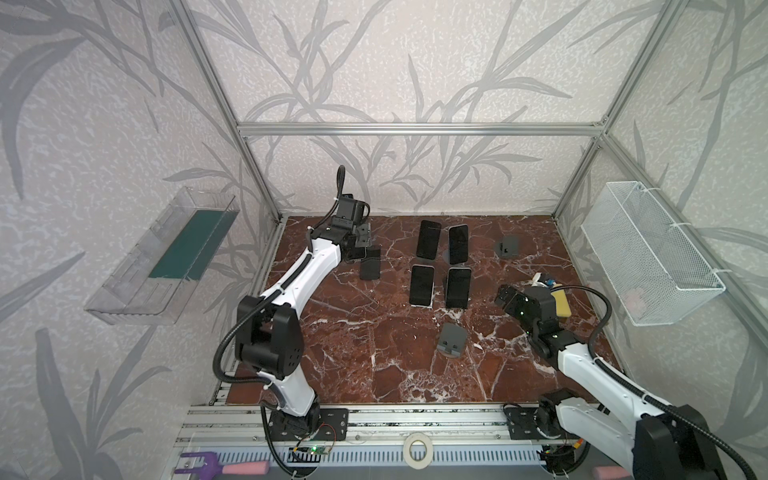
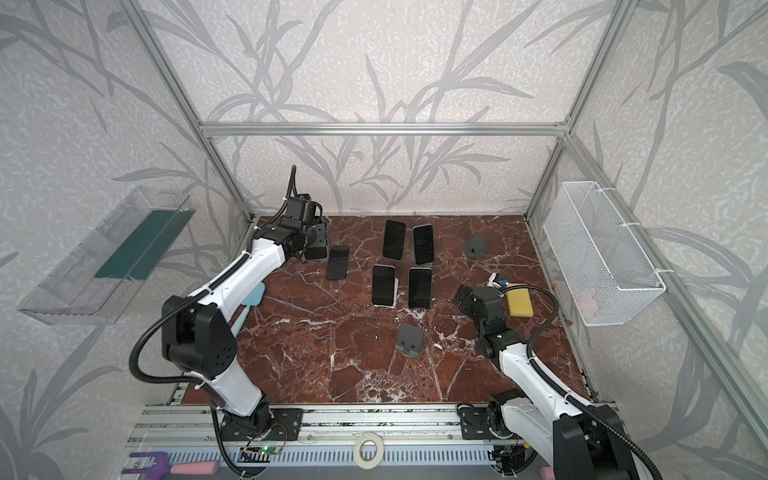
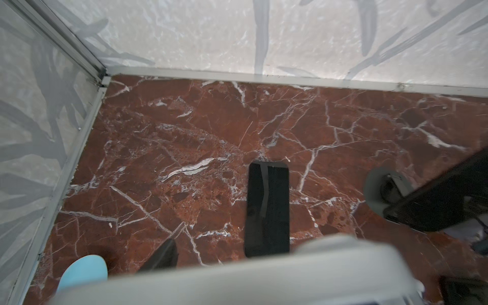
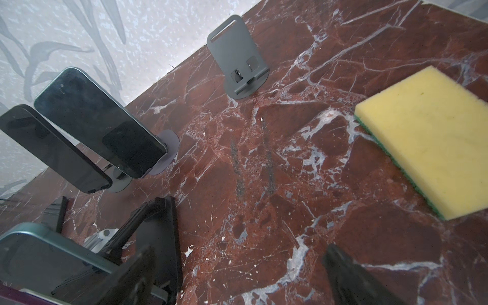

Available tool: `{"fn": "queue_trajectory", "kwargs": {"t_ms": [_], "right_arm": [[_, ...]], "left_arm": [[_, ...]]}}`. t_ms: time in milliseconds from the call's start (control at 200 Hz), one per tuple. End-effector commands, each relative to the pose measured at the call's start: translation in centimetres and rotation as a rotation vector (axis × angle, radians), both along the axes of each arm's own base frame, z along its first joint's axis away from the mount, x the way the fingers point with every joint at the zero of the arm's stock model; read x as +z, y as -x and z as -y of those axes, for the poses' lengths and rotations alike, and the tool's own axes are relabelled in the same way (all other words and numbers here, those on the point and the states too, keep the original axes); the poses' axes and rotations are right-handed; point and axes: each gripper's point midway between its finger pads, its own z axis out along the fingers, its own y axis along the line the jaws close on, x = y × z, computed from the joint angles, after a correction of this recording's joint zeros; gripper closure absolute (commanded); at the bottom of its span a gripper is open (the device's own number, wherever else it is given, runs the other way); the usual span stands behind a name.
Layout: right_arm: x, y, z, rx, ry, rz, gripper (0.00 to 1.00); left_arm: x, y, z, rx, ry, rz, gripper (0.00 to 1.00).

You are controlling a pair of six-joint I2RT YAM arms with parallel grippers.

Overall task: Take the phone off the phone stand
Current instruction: 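Carry the phone with the left gripper toward the flat black phone, then lower the held phone flat onto the table beside the black phone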

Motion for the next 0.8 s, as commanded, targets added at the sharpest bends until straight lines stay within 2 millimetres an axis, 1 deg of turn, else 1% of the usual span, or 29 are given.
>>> {"fn": "queue_trajectory", "kwargs": {"t_ms": [0, 205, 295, 425, 600, 680, 795], "right_arm": [[0.7, -0.5, -0.1, -0.003, -0.02, 0.028, 0.02], [0.5, -0.5, -0.1, -0.005, -0.021, 0.026, 0.02], [0.3, -0.6, -0.3, 0.002, -0.026, 0.021, 0.02], [0.1, -0.7, -0.3, 0.003, -0.025, 0.013, 0.02], [-0.1, -0.8, -0.2, 0.0, -0.012, 0.009, 0.02], [-0.2, -0.8, -0.1, -0.003, -0.001, 0.007, 0.03], [-0.2, -0.9, -0.1, -0.004, 0.002, 0.007, 0.03]], "left_arm": [[-2.7, -1.0, -1.6, 0.007, -0.003, -0.124, 0.34], [-5.5, -2.4, -4.5, 0.025, -0.036, -0.221, 0.33], [-7.0, -2.6, -5.2, 0.041, 0.002, -0.262, 0.33], [-9.3, -2.7, -5.3, 0.033, 0.018, -0.316, 0.33], [-11.7, -2.9, -5.4, 0.028, 0.028, -0.362, 0.34], [-12.6, -3.1, -5.4, 0.032, 0.038, -0.375, 0.34], [-13.1, -3.5, -5.1, 0.03, 0.057, -0.381, 0.34]]}}
